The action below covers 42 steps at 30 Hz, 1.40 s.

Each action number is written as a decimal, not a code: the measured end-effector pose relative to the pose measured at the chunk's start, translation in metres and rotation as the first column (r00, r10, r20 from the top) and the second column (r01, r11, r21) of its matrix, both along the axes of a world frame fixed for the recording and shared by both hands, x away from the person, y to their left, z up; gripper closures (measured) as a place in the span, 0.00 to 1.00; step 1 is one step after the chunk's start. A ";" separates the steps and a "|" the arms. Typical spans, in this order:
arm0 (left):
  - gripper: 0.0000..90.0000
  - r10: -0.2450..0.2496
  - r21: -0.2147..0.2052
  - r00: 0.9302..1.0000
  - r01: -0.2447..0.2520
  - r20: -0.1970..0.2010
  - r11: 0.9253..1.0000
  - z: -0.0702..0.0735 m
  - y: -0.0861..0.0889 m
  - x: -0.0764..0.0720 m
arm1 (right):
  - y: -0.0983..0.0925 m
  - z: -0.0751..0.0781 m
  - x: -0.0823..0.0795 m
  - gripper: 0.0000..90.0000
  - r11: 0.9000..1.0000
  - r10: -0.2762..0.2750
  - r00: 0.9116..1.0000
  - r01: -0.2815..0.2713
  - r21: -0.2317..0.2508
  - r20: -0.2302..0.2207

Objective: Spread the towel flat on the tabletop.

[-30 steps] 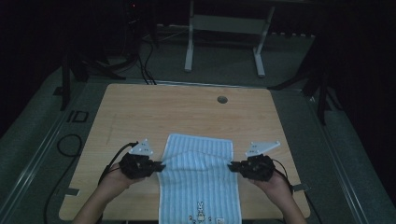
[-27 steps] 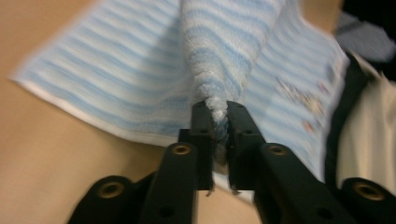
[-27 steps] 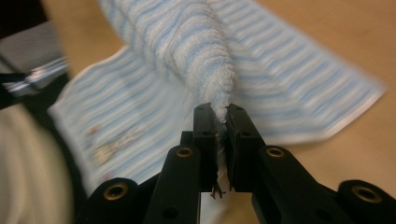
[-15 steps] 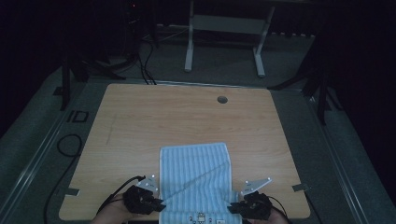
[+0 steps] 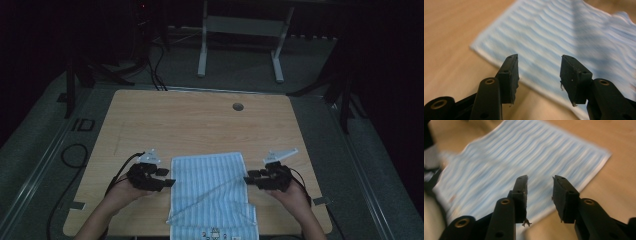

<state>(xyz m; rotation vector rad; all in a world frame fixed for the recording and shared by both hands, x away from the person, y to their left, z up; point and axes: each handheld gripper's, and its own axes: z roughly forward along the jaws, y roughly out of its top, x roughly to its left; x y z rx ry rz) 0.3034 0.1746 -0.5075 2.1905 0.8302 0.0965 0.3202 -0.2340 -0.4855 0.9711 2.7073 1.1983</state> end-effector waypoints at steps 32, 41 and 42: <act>0.90 0.170 0.149 0.985 -0.172 0.025 0.974 -0.037 -0.037 0.118 | 0.049 -0.052 0.139 1.00 0.956 -0.217 0.976 0.217 -0.197 0.019; 0.85 0.232 0.190 0.973 -0.231 0.018 0.954 -0.034 -0.039 0.154 | 0.057 -0.051 0.171 0.85 0.941 -0.294 0.956 0.284 -0.182 -0.026; 0.84 0.239 0.188 0.971 -0.235 0.002 0.953 -0.032 -0.040 0.156 | 0.060 -0.050 0.173 0.84 0.938 -0.299 0.954 0.290 -0.188 -0.025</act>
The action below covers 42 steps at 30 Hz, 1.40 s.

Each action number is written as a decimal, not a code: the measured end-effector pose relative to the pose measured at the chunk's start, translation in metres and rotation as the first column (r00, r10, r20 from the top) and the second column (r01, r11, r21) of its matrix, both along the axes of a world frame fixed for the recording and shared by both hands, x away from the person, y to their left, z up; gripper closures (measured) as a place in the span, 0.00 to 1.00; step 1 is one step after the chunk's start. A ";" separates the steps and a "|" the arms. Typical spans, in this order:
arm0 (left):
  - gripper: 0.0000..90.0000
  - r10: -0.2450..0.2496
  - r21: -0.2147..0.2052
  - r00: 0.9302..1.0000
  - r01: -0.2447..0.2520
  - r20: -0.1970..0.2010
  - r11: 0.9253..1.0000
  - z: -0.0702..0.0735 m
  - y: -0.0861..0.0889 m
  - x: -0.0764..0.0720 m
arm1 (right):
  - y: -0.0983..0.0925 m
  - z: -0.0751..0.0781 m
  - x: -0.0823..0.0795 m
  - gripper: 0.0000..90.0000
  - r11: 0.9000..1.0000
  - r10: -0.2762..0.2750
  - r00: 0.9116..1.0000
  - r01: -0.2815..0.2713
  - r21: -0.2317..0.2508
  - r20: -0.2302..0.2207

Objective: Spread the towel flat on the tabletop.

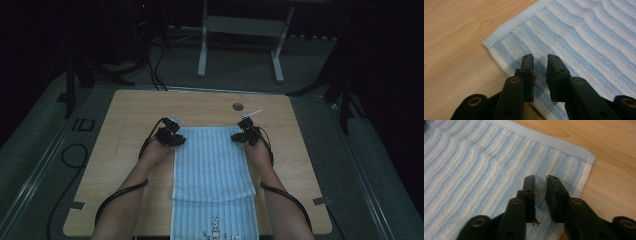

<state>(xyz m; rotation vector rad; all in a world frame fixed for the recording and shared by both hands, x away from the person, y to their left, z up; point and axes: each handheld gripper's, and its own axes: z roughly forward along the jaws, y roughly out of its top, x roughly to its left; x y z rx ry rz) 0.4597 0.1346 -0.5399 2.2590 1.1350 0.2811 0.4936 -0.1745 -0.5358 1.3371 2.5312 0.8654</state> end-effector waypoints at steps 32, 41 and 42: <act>0.99 -0.090 -0.101 0.995 0.086 -0.034 0.991 -0.006 0.010 -0.063 | -0.008 -0.003 -0.067 1.00 0.997 0.063 0.998 -0.062 0.045 -0.014; 0.99 -0.054 -0.101 0.998 0.051 -0.023 0.994 -0.006 0.010 -0.034 | -0.004 -0.003 -0.040 1.00 0.999 0.007 1.000 -0.006 0.041 -0.023; 0.99 -0.051 -0.091 0.999 0.049 -0.019 0.995 -0.006 0.010 -0.031 | -0.004 -0.002 -0.039 1.00 0.999 0.003 1.000 -0.002 0.041 -0.024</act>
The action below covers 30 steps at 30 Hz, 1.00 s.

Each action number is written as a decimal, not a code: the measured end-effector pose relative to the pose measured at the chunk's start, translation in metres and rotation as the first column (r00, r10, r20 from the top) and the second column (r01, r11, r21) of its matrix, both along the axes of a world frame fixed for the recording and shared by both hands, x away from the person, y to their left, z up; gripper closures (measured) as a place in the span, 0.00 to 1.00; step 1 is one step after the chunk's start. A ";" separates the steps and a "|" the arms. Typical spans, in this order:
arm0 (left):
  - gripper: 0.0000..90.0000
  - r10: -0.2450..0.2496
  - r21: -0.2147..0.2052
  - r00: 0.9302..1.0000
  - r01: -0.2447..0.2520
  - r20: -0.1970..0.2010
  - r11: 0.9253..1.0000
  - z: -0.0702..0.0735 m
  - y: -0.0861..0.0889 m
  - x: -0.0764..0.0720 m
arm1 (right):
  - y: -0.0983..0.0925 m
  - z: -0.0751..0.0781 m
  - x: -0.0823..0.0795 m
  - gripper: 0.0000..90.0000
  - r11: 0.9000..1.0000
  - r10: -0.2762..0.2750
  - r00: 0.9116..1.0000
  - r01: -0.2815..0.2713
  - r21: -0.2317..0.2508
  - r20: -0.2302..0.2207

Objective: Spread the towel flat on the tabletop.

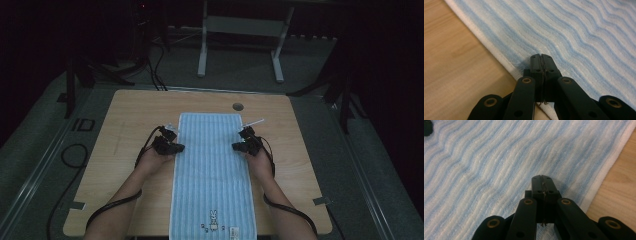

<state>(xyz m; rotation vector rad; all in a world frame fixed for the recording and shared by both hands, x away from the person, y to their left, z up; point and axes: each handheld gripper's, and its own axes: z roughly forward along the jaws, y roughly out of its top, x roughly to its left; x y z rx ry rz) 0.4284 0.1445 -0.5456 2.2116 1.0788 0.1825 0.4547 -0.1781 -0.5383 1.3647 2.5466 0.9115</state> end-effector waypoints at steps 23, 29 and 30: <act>0.69 -0.026 -0.030 0.999 0.027 0.021 0.999 0.009 -0.001 -0.011 | -0.005 0.010 -0.009 0.81 0.999 0.022 0.998 -0.024 0.031 0.054; 0.51 -0.036 -0.080 0.998 0.039 0.042 0.996 0.014 0.006 -0.024 | -0.012 0.012 -0.016 0.44 0.996 0.039 0.997 -0.044 0.083 0.059; 0.50 -0.033 -0.082 0.999 0.036 0.036 0.996 0.013 0.008 -0.026 | -0.013 0.012 -0.018 0.39 0.996 0.044 0.997 -0.048 0.074 0.059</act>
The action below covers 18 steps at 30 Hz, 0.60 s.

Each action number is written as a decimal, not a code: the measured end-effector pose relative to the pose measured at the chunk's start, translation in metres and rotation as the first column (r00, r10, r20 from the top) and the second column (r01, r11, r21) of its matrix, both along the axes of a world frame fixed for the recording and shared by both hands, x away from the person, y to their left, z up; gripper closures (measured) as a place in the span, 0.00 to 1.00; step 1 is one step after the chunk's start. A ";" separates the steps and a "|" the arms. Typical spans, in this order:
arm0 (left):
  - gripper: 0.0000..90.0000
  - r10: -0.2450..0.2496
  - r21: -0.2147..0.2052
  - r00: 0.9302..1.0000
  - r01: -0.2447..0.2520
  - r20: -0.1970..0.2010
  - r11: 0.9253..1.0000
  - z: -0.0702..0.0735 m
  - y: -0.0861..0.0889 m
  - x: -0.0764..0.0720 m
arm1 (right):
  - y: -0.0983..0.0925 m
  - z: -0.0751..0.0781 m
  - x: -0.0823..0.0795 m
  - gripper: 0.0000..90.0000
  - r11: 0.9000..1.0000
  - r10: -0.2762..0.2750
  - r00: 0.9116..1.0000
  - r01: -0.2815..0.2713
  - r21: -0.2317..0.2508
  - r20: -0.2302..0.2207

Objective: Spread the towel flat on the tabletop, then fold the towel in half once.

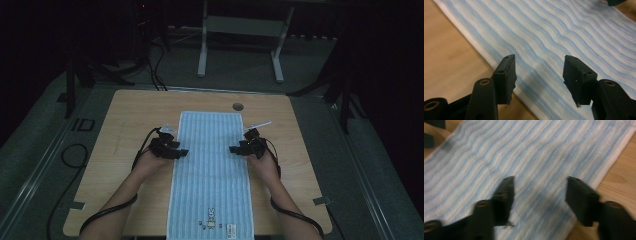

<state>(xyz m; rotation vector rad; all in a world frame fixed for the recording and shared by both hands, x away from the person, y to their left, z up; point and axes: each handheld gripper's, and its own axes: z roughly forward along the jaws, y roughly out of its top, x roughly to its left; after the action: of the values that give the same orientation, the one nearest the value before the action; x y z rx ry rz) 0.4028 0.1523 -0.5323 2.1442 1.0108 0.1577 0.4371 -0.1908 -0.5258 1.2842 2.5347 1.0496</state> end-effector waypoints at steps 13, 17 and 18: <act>0.58 0.058 -0.040 0.998 -0.057 0.031 0.998 0.005 0.013 0.001 | -0.009 0.012 -0.004 0.69 1.000 0.014 0.998 -0.014 -0.014 0.054; 0.81 0.044 0.000 0.998 -0.044 0.043 0.999 0.003 0.003 0.001 | -0.006 0.013 -0.002 1.00 0.998 0.028 0.998 -0.024 -0.059 0.061; 0.88 0.040 0.010 0.998 -0.040 0.040 0.999 0.002 0.002 0.002 | -0.004 0.011 -0.001 1.00 0.997 0.023 0.998 -0.019 -0.076 0.061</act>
<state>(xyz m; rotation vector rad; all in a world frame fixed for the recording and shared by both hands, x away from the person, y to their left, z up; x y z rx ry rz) 0.4050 0.1539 -0.5307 2.1235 1.0327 0.2245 0.4357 -0.1946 -0.5147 1.1902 2.5215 0.9724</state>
